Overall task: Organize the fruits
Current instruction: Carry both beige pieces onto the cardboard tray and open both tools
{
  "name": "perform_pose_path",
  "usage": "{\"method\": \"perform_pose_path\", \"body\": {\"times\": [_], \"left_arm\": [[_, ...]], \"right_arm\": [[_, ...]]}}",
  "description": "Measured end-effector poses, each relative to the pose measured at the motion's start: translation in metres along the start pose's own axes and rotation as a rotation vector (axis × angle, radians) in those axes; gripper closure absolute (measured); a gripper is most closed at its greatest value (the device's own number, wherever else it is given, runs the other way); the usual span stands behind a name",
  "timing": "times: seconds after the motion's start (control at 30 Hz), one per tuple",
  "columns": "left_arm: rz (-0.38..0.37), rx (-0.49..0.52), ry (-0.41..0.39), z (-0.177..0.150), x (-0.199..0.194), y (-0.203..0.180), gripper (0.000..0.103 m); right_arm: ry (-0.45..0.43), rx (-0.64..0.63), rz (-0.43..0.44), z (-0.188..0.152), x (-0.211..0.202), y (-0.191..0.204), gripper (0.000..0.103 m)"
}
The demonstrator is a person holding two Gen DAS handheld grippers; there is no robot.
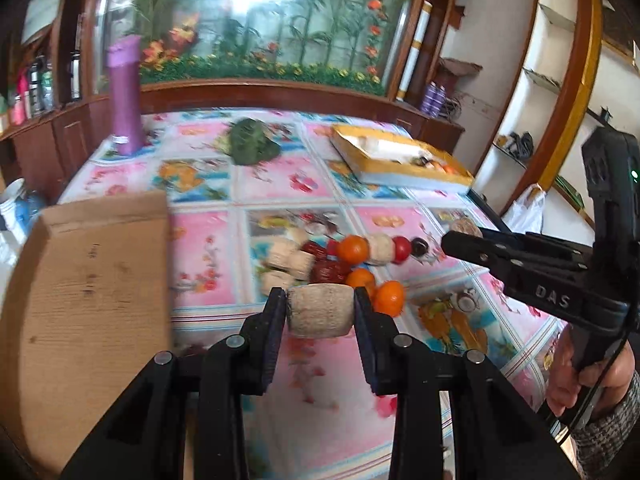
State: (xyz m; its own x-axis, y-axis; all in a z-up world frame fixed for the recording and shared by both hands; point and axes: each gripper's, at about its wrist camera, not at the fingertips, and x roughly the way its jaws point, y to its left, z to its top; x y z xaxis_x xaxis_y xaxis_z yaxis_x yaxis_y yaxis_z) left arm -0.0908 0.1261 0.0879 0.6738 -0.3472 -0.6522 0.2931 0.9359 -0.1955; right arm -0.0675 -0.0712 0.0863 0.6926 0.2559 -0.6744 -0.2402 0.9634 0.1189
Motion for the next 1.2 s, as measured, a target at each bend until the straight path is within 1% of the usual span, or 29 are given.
{"method": "perform_pose_path", "body": {"times": [0.07, 0.13, 0.2, 0.23, 0.33, 0.4, 0.47, 0.53, 0.57, 0.63, 0.7, 0.83, 0.9, 1.0, 1.17, 1.2], "left_arm": [[0.042, -0.015, -0.01, 0.004, -0.017, 0.018, 0.07], [0.1, -0.022, -0.023, 0.01, -0.033, 0.038, 0.07], [0.152, -0.051, -0.025, 0.018, -0.048, 0.064, 0.07], [0.169, -0.059, -0.027, 0.022, -0.054, 0.075, 0.07], [0.263, -0.063, -0.027, 0.042, -0.066, 0.108, 0.07], [0.328, -0.063, -0.024, 0.059, -0.066, 0.131, 0.07], [0.364, -0.081, -0.002, 0.074, -0.056, 0.157, 0.07], [0.39, -0.109, 0.029, 0.08, -0.039, 0.181, 0.07], [0.4, -0.127, 0.053, 0.081, -0.026, 0.193, 0.07], [0.401, -0.148, 0.099, 0.076, -0.002, 0.211, 0.07], [0.39, -0.17, 0.141, 0.068, 0.023, 0.222, 0.07], [0.337, -0.257, 0.194, 0.058, 0.06, 0.244, 0.07], [0.333, -0.272, 0.21, 0.055, 0.07, 0.248, 0.07], [0.338, -0.278, 0.224, 0.053, 0.079, 0.251, 0.07], [0.337, -0.29, 0.214, 0.053, 0.076, 0.254, 0.07], [0.333, -0.291, 0.21, 0.054, 0.074, 0.255, 0.068]], "right_arm": [[-0.015, -0.028, 0.046, 0.008, -0.009, 0.024, 0.071], [-0.03, -0.057, 0.084, 0.015, -0.016, 0.046, 0.071], [-0.039, -0.08, 0.132, 0.026, -0.019, 0.07, 0.071], [-0.037, -0.084, 0.16, 0.033, -0.019, 0.081, 0.071], [-0.054, -0.112, 0.232, 0.062, -0.018, 0.117, 0.071], [-0.052, -0.112, 0.296, 0.091, -0.01, 0.143, 0.071], [-0.033, -0.101, 0.343, 0.117, 0.004, 0.165, 0.071], [-0.008, -0.106, 0.355, 0.134, 0.025, 0.185, 0.071], [0.009, -0.115, 0.342, 0.138, 0.04, 0.195, 0.071], [0.063, -0.132, 0.312, 0.134, 0.075, 0.21, 0.071], [0.121, -0.142, 0.29, 0.121, 0.111, 0.217, 0.071], [0.202, -0.121, 0.263, 0.097, 0.169, 0.214, 0.071], [0.229, -0.111, 0.248, 0.091, 0.191, 0.213, 0.071], [0.258, -0.107, 0.233, 0.086, 0.211, 0.216, 0.071], [0.265, -0.14, 0.204, 0.079, 0.224, 0.226, 0.07], [0.263, -0.143, 0.204, 0.079, 0.224, 0.227, 0.068]]}}
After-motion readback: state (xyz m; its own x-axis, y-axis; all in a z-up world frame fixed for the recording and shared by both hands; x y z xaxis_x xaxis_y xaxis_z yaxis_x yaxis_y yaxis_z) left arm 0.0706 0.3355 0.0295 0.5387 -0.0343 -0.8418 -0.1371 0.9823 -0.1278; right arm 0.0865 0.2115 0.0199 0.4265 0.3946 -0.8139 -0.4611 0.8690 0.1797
